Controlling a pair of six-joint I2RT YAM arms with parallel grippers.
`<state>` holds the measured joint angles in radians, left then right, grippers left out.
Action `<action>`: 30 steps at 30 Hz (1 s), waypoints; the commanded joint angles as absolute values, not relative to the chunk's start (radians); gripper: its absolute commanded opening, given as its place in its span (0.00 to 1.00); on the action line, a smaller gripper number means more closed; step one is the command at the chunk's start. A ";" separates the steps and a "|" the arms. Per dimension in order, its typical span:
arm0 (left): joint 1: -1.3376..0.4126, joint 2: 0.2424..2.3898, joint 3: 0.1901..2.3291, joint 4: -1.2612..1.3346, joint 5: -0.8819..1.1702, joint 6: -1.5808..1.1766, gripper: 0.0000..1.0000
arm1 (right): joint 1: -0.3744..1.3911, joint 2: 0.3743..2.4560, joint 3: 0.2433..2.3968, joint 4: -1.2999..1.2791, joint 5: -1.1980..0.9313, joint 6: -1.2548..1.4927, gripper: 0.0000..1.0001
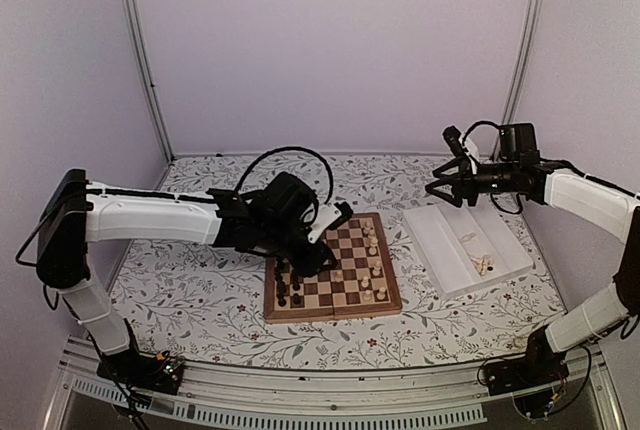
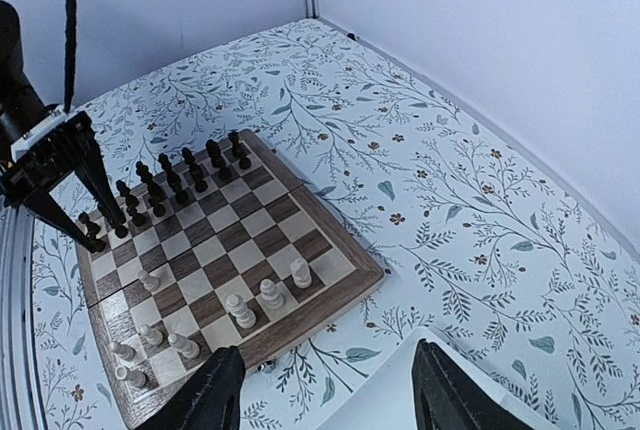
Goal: Set up the chess pieces on the board
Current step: Pick up the chess piece from the chessboard.
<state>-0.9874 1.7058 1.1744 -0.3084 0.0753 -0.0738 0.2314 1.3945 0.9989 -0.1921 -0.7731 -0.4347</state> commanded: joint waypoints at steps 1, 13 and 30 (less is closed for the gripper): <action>-1.000 1.798 1.252 -0.386 0.080 -0.009 0.40 | 0.193 1.365 0.979 -0.222 -0.839 -0.450 0.60; -0.999 1.916 1.322 -0.369 0.094 -0.002 0.40 | 0.191 1.373 0.979 -0.235 -0.854 -0.487 0.60; -0.994 2.027 1.437 -0.419 0.127 -0.002 0.20 | 0.191 1.394 0.984 -0.254 -0.872 -0.507 0.60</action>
